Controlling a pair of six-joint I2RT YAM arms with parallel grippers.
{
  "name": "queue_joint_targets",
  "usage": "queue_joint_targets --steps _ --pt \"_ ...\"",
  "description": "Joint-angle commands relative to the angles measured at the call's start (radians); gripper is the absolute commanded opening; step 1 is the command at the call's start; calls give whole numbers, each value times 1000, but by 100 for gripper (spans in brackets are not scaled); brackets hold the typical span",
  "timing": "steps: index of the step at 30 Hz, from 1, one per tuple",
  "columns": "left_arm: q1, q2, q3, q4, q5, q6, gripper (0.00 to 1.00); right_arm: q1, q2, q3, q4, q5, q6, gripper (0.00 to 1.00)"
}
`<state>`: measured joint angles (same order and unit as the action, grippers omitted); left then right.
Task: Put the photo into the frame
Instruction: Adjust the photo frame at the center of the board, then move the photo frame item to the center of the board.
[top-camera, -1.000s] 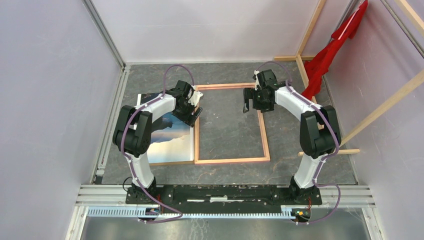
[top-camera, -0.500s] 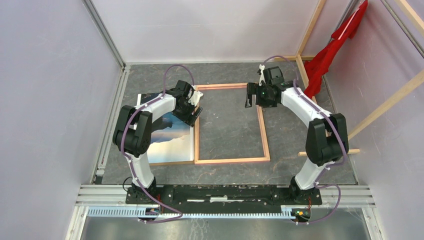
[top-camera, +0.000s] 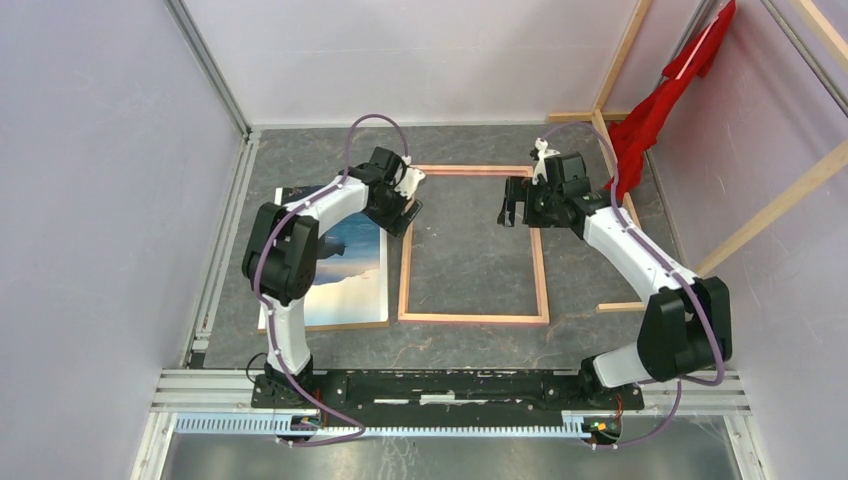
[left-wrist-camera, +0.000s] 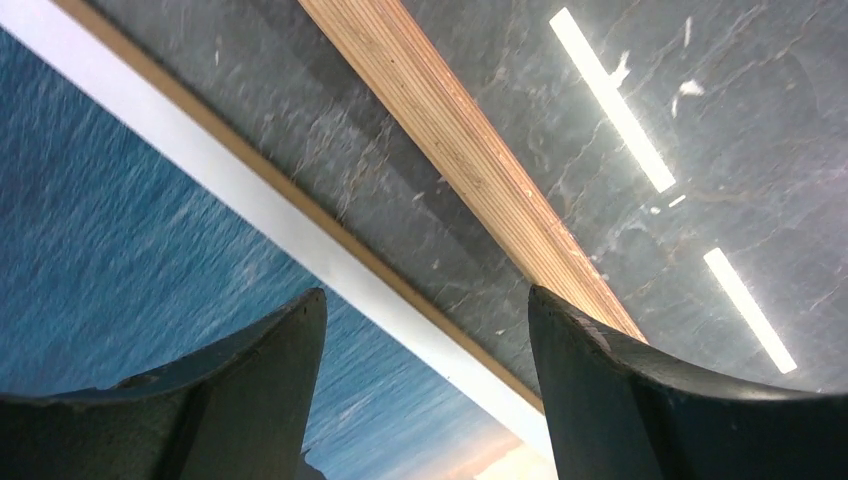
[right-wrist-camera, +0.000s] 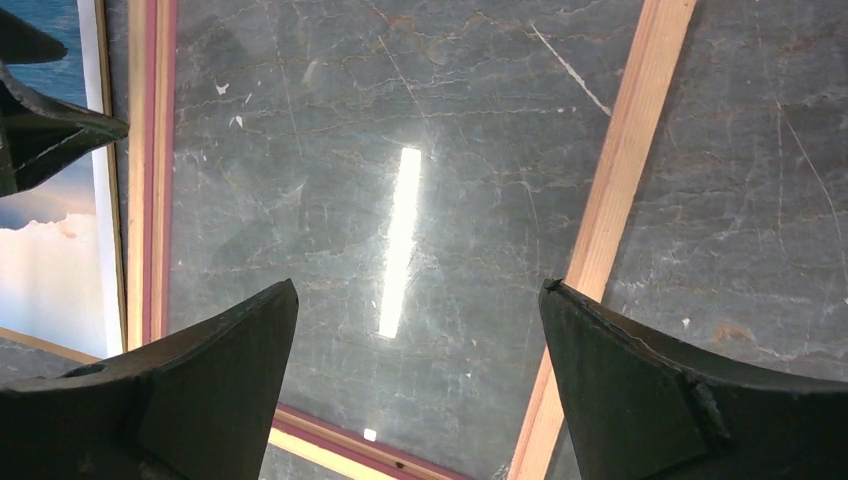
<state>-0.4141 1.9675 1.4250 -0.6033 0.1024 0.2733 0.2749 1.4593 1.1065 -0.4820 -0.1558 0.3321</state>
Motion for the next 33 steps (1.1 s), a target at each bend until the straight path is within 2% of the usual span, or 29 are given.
queue_joint_targets --steps 1,8,11,17,22,26,30,33 --pt "-30 48 65 8 -1 -33 80 -1 -101 -32 58 33 5 98" --pt "-57 66 128 -28 35 -51 81 7 -160 -73 112 -16 43 98" --pt "-28 3 152 -66 16 -35 83 80 -145 -56 163 12 69 98" --pt "249 -132 224 -170 52 -3 88 288 50 110 206 52 121 98" --pt "490 -219 133 -173 -12 57 90 439 302 348 207 70 146 98" --pt "634 -298 -10 -120 -42 102 89 535 517 564 178 78 171 97" --pt "713 -358 -160 -30 -126 140 87 583 673 703 151 108 200 96" --pt "737 -394 -273 70 -218 161 85 594 725 708 154 142 223 96"
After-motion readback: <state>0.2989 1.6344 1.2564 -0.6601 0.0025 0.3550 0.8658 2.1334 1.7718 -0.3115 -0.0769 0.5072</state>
